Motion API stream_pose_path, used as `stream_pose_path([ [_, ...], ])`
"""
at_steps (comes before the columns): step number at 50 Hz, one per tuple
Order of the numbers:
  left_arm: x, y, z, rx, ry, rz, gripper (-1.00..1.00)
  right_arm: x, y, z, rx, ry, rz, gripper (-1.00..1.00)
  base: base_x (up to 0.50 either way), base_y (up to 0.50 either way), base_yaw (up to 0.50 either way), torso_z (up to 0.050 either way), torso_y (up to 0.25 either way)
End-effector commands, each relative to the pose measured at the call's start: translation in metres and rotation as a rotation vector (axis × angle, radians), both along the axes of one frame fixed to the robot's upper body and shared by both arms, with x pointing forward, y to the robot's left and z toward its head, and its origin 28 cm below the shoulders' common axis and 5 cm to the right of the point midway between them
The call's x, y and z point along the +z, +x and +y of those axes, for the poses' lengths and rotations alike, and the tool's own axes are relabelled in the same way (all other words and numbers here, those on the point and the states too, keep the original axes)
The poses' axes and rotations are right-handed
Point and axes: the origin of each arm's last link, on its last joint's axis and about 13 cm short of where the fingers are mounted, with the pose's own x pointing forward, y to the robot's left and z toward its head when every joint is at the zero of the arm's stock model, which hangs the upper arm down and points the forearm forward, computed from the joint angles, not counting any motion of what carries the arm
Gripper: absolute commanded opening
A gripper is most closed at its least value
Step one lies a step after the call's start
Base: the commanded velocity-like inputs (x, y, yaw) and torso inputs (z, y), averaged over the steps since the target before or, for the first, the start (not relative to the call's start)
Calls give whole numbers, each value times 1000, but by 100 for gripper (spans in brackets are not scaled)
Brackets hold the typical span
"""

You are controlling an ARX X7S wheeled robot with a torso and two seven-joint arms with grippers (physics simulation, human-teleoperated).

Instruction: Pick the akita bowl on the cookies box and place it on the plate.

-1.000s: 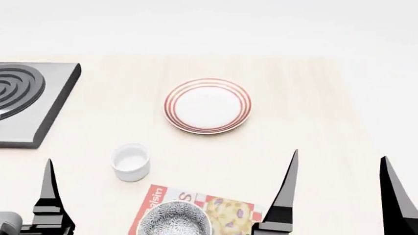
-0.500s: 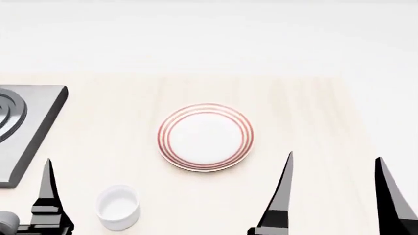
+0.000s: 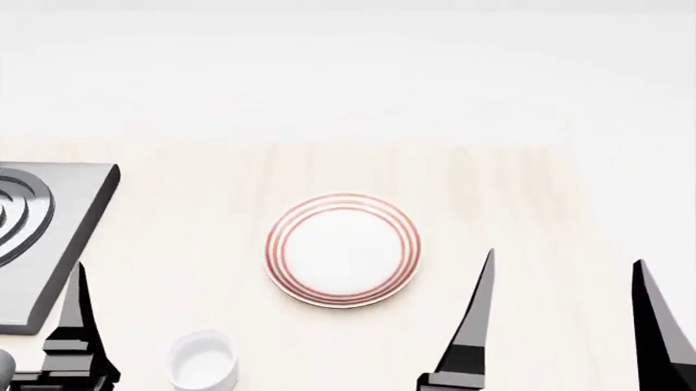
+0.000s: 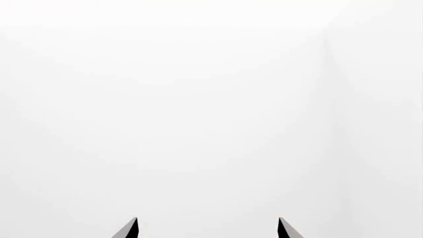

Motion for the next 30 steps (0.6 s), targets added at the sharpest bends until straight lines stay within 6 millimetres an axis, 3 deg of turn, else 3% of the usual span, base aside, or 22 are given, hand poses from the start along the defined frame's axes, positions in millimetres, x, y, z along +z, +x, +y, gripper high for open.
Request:
stream_pose_path([
  [1,2,-2,1,-54,-31,-2,100,0,1,-3,-10,-9,6,100,0,0,0,50,0],
  [14,0,3,3,-10,-18,32,100,2,3,-5,-6,-1,30,100,0,0,0,50,0],
  [25,3,3,7,-41,-59,9,100,1,3,-5,-7,-5,40,100,0,0,0,0,0],
  [30,6,1,8,-25,-39,-31,100,3,3,-7,-14,-10,33,100,0,0,0,0,-216],
])
